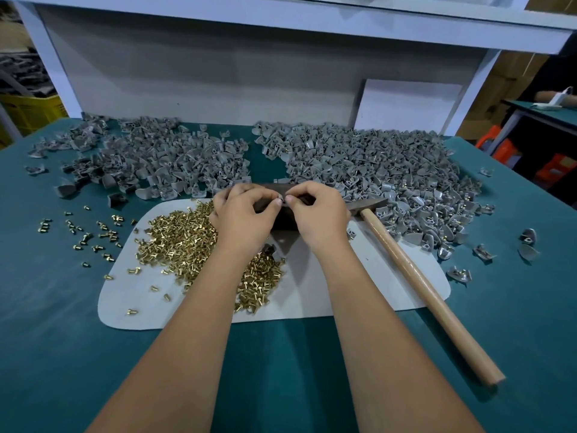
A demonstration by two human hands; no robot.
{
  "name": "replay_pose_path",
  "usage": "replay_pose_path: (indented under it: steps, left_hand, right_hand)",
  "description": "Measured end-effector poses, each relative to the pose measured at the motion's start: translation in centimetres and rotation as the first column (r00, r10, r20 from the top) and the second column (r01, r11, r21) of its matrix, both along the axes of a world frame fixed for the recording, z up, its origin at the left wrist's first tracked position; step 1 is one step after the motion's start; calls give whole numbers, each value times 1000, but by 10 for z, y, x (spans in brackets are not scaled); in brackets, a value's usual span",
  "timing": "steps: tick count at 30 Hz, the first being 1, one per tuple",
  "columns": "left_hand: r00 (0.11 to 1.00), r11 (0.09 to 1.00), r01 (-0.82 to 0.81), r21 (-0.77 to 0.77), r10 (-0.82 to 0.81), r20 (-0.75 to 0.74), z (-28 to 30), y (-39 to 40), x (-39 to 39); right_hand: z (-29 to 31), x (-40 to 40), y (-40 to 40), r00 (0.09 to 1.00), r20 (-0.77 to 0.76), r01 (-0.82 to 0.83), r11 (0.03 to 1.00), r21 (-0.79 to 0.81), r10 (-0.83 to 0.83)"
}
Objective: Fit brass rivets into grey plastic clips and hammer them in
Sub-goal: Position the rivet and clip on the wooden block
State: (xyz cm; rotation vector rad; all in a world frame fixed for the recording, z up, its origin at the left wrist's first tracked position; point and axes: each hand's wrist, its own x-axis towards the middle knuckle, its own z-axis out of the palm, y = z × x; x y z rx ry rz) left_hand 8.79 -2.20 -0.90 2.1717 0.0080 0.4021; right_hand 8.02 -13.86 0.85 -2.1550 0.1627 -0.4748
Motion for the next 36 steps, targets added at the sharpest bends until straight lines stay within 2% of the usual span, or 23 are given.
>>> replay_pose_path:
  steps: [10, 15, 17, 20, 23, 30, 36]
  left_hand:
    - [1000, 1000, -2, -5, 2, 23, 0, 0, -2]
    - [1000, 1000, 0, 13, 0, 13, 1, 0, -3]
    - [1000, 1000, 3, 11, -3, 9, 1, 0, -3]
    - [1000, 1000, 10, 0, -10, -4, 1, 0, -2]
    - [1000, 1000, 12, -11, -12, -7, 0, 0, -1]
    - [1000, 999, 17, -32, -17, -2, 0, 0, 0]
    - [1000, 1000, -6, 17, 6, 5, 0, -2, -1]
  right_hand:
    - [-1, 1, 3, 1000, 16, -2, 1000, -8, 2]
    - [-5, -2, 1, 996, 67, -58, 998, 20, 57]
    - [-7, -1, -1, 995, 83, -62, 994, 85, 55]
    - [-5, -2, -3, 992, 115, -89, 944, 319, 54]
    - [-3, -3, -4, 993, 110, -78, 928, 364, 40]
    - [-3, 0, -2, 995, 85, -64, 958, 278, 42]
    - [0, 0, 4, 996, 85, -7, 998, -66, 12]
